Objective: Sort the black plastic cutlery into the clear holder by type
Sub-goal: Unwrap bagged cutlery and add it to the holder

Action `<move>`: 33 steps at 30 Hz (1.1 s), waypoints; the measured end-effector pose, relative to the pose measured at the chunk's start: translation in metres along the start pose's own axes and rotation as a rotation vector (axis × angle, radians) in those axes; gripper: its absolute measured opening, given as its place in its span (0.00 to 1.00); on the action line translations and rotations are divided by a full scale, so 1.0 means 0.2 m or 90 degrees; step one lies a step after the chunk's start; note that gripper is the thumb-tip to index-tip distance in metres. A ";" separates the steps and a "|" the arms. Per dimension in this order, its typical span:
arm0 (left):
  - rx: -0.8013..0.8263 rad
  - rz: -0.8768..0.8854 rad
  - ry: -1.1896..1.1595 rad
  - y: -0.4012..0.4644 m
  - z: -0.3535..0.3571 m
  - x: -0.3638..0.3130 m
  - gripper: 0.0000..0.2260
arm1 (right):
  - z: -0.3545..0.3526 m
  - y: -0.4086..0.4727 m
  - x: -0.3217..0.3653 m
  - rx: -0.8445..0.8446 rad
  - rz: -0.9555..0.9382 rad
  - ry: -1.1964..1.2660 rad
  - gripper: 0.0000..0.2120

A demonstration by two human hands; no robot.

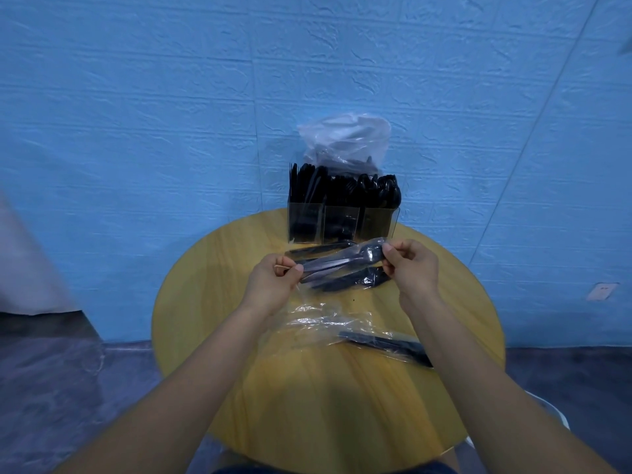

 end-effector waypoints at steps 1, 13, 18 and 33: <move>0.005 -0.007 -0.005 0.00 0.00 0.00 0.04 | 0.00 0.00 0.00 -0.007 -0.008 0.003 0.08; 0.118 -0.063 -0.023 -0.04 0.04 0.01 0.09 | 0.06 0.01 -0.03 -0.063 -0.025 -0.016 0.09; 0.063 -0.037 -0.086 -0.02 -0.01 0.01 0.05 | 0.06 0.01 -0.03 -0.050 -0.034 -0.056 0.08; -0.004 -0.021 -0.149 -0.01 -0.06 -0.02 0.03 | 0.08 -0.01 0.00 0.027 -0.093 -0.141 0.08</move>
Point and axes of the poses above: each hand's wrist, its own y-axis towards the middle knuckle, its own z-axis out of the palm, x = y × z, the point moved 5 cm from there along y, towards the middle knuckle, and after that the axes turned 15 degrees about y, right-handed, at the moved point
